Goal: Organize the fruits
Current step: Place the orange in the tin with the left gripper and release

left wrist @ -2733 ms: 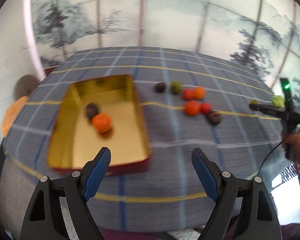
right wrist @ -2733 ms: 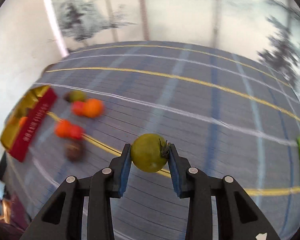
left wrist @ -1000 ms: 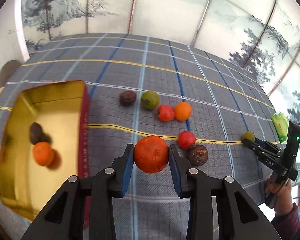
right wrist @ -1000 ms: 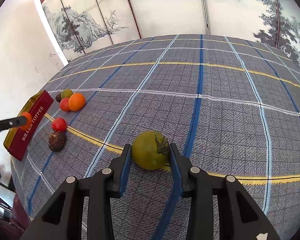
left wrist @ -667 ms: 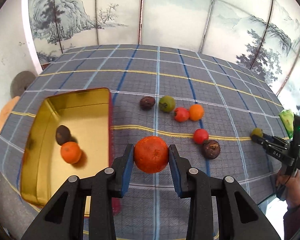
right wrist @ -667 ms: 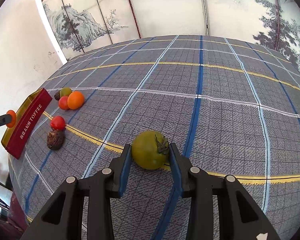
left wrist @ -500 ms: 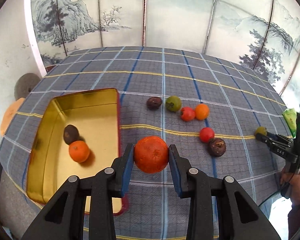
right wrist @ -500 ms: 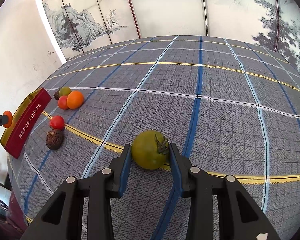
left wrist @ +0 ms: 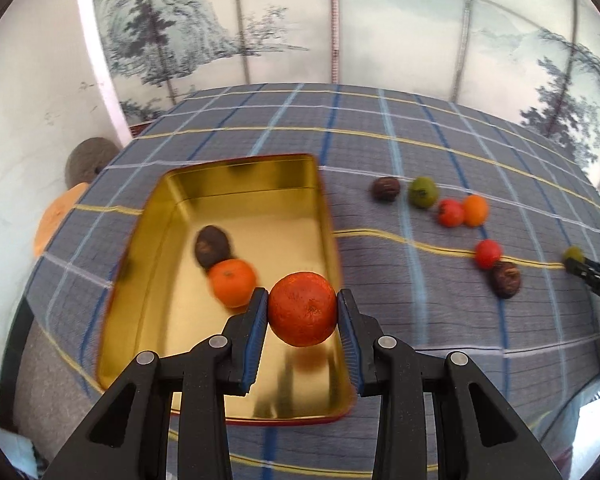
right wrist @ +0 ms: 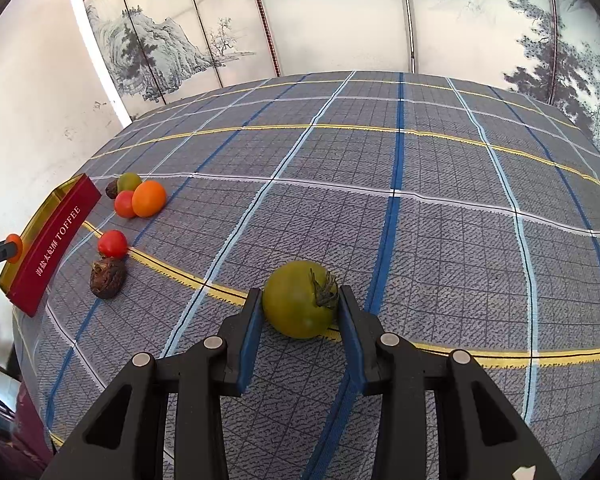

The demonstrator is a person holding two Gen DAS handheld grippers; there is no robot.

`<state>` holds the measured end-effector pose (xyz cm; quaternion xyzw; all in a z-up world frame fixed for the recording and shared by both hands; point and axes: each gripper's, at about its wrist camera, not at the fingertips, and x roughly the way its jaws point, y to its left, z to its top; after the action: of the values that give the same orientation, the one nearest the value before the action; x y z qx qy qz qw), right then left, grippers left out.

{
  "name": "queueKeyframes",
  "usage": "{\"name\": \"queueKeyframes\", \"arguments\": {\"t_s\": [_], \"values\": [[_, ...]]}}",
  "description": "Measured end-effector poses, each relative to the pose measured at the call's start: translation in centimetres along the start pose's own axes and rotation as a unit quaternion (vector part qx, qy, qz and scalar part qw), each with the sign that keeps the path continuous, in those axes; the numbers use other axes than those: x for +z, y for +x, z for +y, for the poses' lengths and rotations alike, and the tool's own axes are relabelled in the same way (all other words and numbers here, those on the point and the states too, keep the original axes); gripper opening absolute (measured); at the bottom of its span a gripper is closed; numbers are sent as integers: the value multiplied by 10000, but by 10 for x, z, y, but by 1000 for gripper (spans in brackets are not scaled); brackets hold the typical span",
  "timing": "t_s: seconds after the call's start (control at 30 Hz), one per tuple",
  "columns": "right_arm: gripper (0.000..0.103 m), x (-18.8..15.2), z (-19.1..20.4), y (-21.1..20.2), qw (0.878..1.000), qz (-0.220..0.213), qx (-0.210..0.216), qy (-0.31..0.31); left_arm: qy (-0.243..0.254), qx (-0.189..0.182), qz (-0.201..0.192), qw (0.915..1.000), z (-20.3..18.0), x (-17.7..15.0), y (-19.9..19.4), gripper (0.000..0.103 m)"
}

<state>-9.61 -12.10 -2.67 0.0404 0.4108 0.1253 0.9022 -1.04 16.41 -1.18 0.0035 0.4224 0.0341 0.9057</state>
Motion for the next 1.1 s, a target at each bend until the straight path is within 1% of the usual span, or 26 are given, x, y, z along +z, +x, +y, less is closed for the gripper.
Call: {"name": "queueKeyframes", "arguments": {"t_s": [0.27, 0.43, 0.63, 0.93, 1.1], "values": [[36, 0, 0, 0, 10000, 0, -23, -10, -125, 541, 125, 9984, 38, -14, 14, 36], [36, 0, 0, 0, 10000, 1, -41, -18, -169, 794, 206, 9965, 56, -19, 25, 36], [36, -1, 1, 0, 10000, 1, -73, -32, -171, 940, 283, 9950, 67, -22, 36, 36], [36, -1, 1, 0, 9999, 1, -101, -51, -190, 1039, 412, 9935, 76, -24, 48, 37], [36, -1, 1, 1, 9999, 3, -122, -56, -43, 1235, 408, 9915, 73, -24, 50, 38]]}}
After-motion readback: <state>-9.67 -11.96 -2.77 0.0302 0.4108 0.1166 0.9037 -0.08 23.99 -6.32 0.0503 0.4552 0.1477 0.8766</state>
